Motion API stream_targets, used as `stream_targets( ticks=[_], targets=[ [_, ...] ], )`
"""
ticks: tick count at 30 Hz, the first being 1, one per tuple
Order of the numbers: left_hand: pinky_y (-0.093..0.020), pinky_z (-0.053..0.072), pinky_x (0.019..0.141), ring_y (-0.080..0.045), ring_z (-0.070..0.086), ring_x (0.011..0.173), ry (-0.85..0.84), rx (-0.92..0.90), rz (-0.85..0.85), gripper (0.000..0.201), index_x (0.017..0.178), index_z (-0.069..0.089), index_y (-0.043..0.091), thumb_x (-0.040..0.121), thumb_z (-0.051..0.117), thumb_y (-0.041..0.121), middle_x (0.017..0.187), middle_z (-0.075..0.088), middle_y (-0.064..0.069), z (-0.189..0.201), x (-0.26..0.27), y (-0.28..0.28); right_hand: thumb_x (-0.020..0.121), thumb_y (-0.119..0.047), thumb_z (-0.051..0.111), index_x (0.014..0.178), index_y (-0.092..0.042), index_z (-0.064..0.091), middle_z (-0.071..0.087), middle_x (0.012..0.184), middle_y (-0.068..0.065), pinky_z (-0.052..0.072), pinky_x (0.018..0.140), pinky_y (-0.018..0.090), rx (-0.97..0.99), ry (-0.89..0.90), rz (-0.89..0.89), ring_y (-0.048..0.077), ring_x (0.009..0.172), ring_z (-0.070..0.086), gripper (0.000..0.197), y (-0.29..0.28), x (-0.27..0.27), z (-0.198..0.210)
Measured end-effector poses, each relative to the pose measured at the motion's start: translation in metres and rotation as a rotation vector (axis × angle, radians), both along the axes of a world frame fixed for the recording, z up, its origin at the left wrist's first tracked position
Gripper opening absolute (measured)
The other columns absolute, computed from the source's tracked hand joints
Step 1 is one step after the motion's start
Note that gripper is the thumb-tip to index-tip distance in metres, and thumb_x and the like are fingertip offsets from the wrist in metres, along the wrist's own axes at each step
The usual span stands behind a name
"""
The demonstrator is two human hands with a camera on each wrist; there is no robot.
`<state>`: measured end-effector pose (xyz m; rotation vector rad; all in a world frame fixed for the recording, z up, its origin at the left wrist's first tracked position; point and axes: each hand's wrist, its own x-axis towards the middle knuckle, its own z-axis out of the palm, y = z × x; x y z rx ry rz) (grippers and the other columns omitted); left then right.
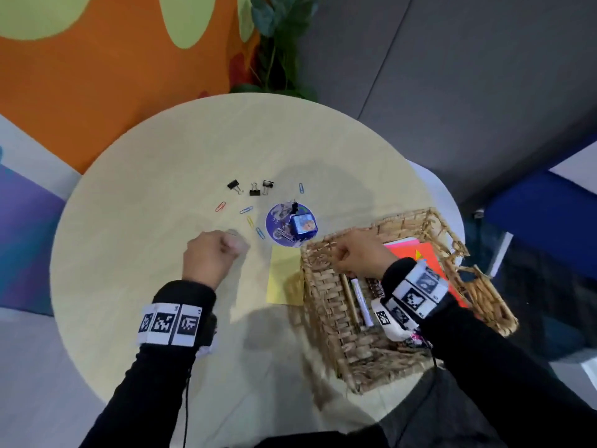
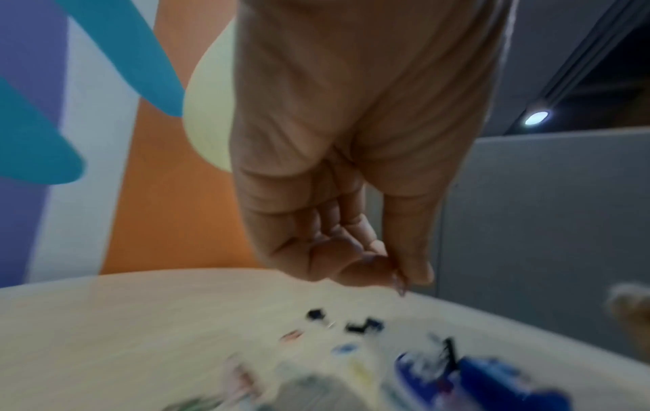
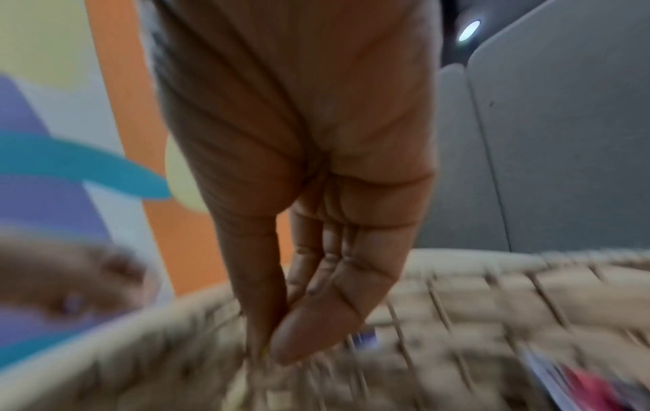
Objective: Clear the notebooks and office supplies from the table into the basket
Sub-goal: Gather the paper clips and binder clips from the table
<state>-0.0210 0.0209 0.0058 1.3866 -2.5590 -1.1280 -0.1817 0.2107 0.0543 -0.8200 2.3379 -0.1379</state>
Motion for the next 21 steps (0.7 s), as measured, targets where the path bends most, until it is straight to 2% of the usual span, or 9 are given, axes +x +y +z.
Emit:
stream_targets(
  ticks=[4, 6, 8, 11, 13, 15, 16, 19, 21],
  targets=[
    [-0.02, 0.039, 0.063, -0.014, 0.057, 0.069, 0.113, 0.038, -0.185, 0.013, 0.069, 0.067, 0.017, 0.078, 0.073, 0.024, 0.069, 0.063, 0.003, 0.037, -0.027, 0.041, 0.083, -0.013, 0.061, 0.097, 0.0, 0.073, 0.071, 0.095, 0.018, 0.052, 0.075, 0.031, 0.167, 0.012, 0.056, 0.031, 0.095, 0.068, 0.023, -0.003, -0.004, -0.059],
    [-0.025, 0.048, 0.069, -0.016, 0.062, 0.073, 0.068, -0.021, -0.314, 0.017, 0.071, 0.071, 0.014, 0.076, 0.073, 0.03, 0.072, 0.07, 0.001, 0.046, -0.041, 0.06, 0.084, -0.017, 0.061, 0.106, 0.003, 0.068, 0.066, 0.092, 0.016, 0.052, 0.068, 0.031, 0.186, 0.016, 0.053, 0.03, 0.096, 0.067, 0.03, -0.004, -0.005, -0.077],
    [-0.029, 0.052, 0.074, -0.015, 0.066, 0.076, 0.036, -0.053, -0.407, 0.018, 0.072, 0.075, 0.014, 0.074, 0.075, 0.031, 0.076, 0.075, 0.002, 0.048, -0.056, 0.078, 0.082, -0.013, 0.062, 0.111, 0.003, 0.062, 0.066, 0.103, 0.018, 0.051, 0.066, 0.031, 0.198, 0.027, 0.055, 0.03, 0.095, 0.065, 0.033, -0.004, -0.003, -0.085],
    [-0.035, 0.056, 0.075, -0.019, 0.07, 0.081, -0.063, -0.059, -0.514, 0.014, 0.073, 0.076, 0.011, 0.072, 0.078, 0.025, 0.079, 0.075, -0.003, 0.041, -0.082, 0.1, 0.079, -0.011, 0.066, 0.121, -0.003, 0.057, 0.064, 0.121, 0.018, 0.052, 0.086, 0.035, 0.133, 0.023, 0.023, 0.031, 0.11, 0.063, 0.044, 0.002, -0.005, -0.083],
    [-0.037, 0.057, 0.076, -0.027, 0.07, 0.085, -0.151, -0.081, -0.598, 0.014, 0.08, 0.074, 0.004, 0.075, 0.075, 0.018, 0.086, 0.073, -0.011, 0.035, -0.098, 0.113, 0.08, -0.013, 0.066, 0.111, -0.007, 0.065, 0.066, 0.118, 0.02, 0.051, 0.089, 0.035, 0.055, -0.007, -0.011, 0.032, 0.112, 0.062, 0.032, 0.007, -0.015, -0.076],
    [-0.033, 0.054, 0.071, -0.031, 0.068, 0.087, -0.26, -0.124, -0.721, 0.013, 0.09, 0.07, -0.002, 0.082, 0.066, 0.007, 0.091, 0.071, -0.016, 0.035, -0.111, 0.124, 0.081, -0.014, 0.062, 0.078, -0.006, 0.067, 0.069, 0.101, 0.024, 0.051, 0.08, 0.033, -0.031, -0.006, -0.085, 0.033, 0.103, 0.066, 0.01, 0.018, -0.025, -0.064],
    [-0.032, 0.051, 0.069, -0.031, 0.067, 0.086, -0.314, -0.141, -0.784, 0.016, 0.096, 0.069, -0.004, 0.083, 0.064, 0.005, 0.092, 0.069, -0.016, 0.036, -0.117, 0.129, 0.081, -0.013, 0.062, 0.071, -0.004, 0.065, 0.069, 0.091, 0.024, 0.05, 0.074, 0.031, -0.071, -0.015, -0.129, 0.033, 0.097, 0.068, 0.014, 0.026, -0.031, -0.057],
    [-0.034, 0.05, 0.074, -0.03, 0.065, 0.092, -0.456, -0.117, -0.922, 0.03, 0.113, 0.065, -0.001, 0.085, 0.061, 0.006, 0.104, 0.068, -0.015, 0.034, -0.136, 0.141, 0.08, -0.009, 0.065, 0.08, -0.003, 0.075, 0.073, 0.093, 0.02, 0.052, 0.075, 0.033, -0.195, -0.005, -0.206, 0.031, 0.089, 0.068, 0.011, 0.053, -0.04, -0.034],
    [-0.034, 0.05, 0.075, -0.025, 0.058, 0.087, -0.523, -0.071, -0.899, 0.035, 0.122, 0.06, 0.002, 0.087, 0.058, 0.008, 0.109, 0.065, -0.015, 0.027, -0.143, 0.147, 0.079, -0.003, 0.065, 0.064, -0.014, 0.068, 0.071, 0.094, 0.017, 0.049, 0.076, 0.028, -0.238, 0.023, -0.213, 0.029, 0.09, 0.066, 0.019, 0.07, -0.039, -0.02]
  ],
)
